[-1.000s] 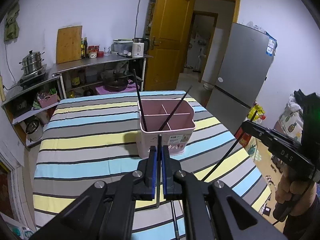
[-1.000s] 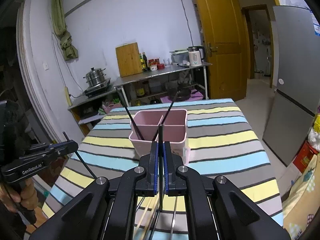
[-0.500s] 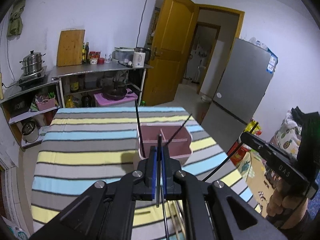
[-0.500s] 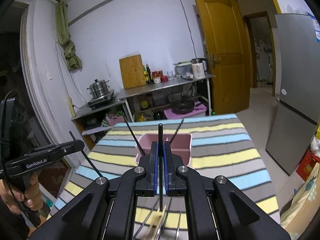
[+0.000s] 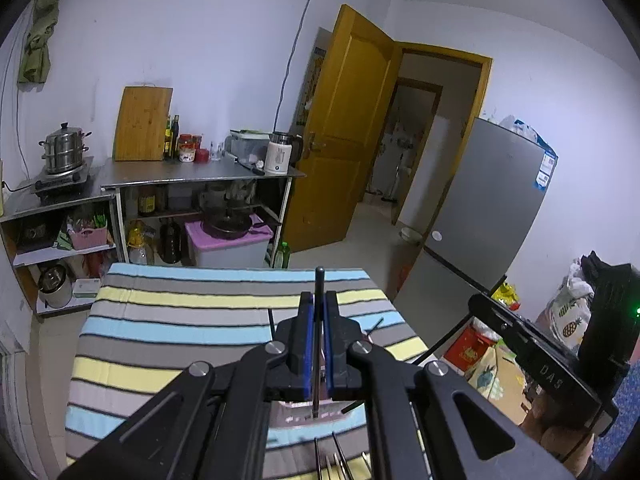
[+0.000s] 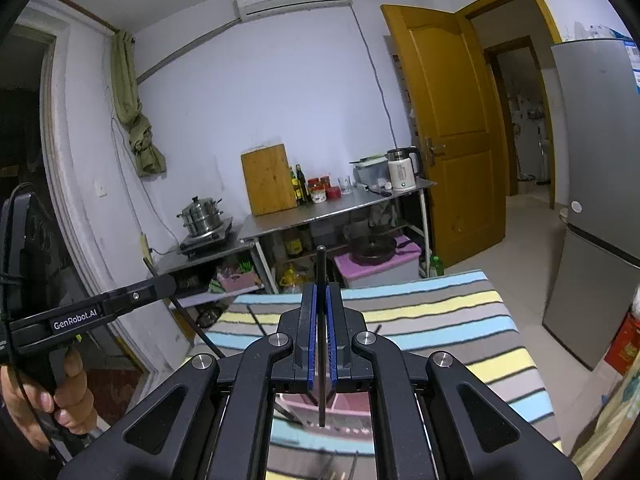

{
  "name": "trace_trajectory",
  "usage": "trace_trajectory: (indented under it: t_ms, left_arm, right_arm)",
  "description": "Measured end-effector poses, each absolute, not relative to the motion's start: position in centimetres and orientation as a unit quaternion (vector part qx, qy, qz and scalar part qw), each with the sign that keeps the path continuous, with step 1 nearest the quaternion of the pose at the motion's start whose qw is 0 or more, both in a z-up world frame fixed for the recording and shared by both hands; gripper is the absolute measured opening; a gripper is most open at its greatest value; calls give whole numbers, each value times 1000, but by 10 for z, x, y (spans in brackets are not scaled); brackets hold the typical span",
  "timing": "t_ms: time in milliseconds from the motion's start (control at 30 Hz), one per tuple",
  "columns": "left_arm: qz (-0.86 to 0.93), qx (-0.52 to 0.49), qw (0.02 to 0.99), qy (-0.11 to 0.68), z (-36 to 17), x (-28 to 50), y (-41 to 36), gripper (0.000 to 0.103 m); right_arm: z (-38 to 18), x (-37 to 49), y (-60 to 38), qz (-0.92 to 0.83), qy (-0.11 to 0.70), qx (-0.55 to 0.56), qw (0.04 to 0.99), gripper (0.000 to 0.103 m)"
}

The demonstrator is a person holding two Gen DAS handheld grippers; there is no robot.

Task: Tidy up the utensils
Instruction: 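Raise the chopsticks upright with both tools and carry them over the basket, then open both tools to drop the chopsticks into the pink basket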

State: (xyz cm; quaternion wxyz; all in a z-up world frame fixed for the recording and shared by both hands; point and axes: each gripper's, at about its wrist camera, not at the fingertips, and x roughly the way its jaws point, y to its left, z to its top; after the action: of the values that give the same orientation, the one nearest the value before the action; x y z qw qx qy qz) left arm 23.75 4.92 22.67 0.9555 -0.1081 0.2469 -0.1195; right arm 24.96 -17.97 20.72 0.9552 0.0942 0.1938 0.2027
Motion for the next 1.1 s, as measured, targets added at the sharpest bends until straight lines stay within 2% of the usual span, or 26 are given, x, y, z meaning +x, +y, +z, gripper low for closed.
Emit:
trace_trajectory:
  t_ms: [200, 833, 1100]
  left_arm:
    - [-117, -121, 955, 246, 222, 259, 52, 5]
    - [-104, -135, 931, 323, 141, 303, 45, 5]
    - [-101, -127, 930, 329, 130, 305, 43, 7]
  right_arm:
    - [203, 269, -172, 204, 194, 102, 954, 4]
    - [123, 311, -155, 204, 272, 110, 934, 4]
    - [108, 314, -155, 217, 290, 105, 926, 5]
